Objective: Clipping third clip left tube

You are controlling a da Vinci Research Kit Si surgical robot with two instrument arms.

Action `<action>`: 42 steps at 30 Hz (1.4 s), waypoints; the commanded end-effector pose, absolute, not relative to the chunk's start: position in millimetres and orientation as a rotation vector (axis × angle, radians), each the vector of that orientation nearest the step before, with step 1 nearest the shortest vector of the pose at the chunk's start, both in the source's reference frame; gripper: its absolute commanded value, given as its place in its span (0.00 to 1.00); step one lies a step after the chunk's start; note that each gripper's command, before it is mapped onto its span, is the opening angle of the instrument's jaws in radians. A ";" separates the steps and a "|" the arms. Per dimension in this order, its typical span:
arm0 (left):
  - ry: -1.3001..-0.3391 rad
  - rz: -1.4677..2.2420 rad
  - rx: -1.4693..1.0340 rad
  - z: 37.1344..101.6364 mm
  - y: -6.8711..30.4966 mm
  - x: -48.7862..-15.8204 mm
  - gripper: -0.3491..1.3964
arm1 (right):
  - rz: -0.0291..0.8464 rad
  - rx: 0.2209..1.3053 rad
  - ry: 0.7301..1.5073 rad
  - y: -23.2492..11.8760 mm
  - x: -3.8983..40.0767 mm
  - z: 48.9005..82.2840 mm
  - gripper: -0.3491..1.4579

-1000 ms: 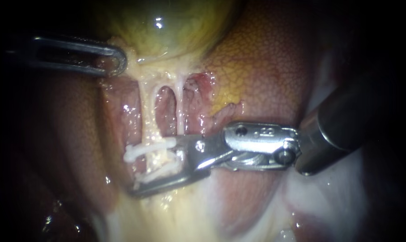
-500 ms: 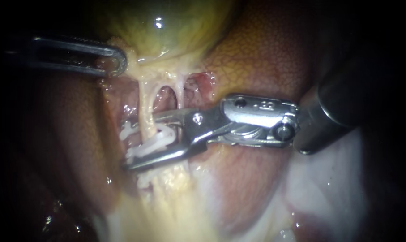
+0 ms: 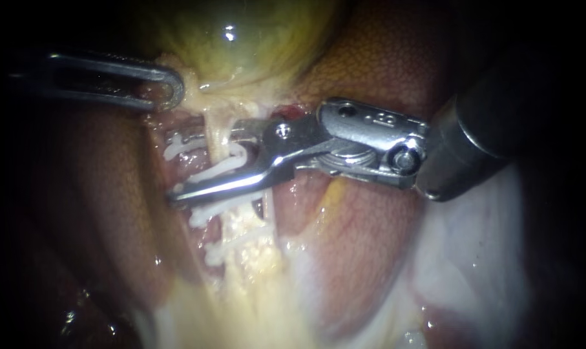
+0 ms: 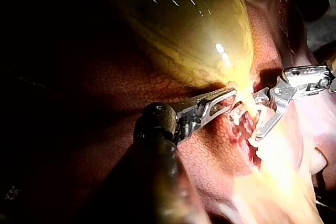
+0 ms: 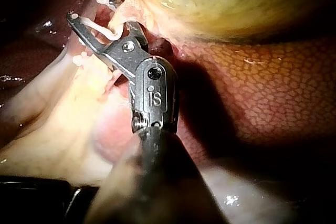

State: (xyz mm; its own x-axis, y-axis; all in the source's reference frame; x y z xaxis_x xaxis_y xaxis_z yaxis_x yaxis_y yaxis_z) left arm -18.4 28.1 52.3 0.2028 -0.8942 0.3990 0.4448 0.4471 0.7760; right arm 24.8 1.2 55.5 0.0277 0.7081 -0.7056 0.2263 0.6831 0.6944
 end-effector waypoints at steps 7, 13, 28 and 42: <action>-0.956 -1.010 0.565 52.4 28.0 -18.6 0.00 | 0.422 0.951 1.672 1.7 24.1 54.8 0.42; -0.956 -1.010 0.564 52.4 28.0 -18.7 0.00 | 0.485 0.933 1.665 1.6 23.5 54.6 0.39; -0.957 -1.009 0.567 52.4 28.0 -18.7 0.00 | 0.537 0.938 1.646 1.7 23.6 54.3 0.17; -0.957 -1.009 0.567 52.5 28.0 -18.7 0.00 | 0.599 0.970 1.610 1.4 24.2 54.6 0.00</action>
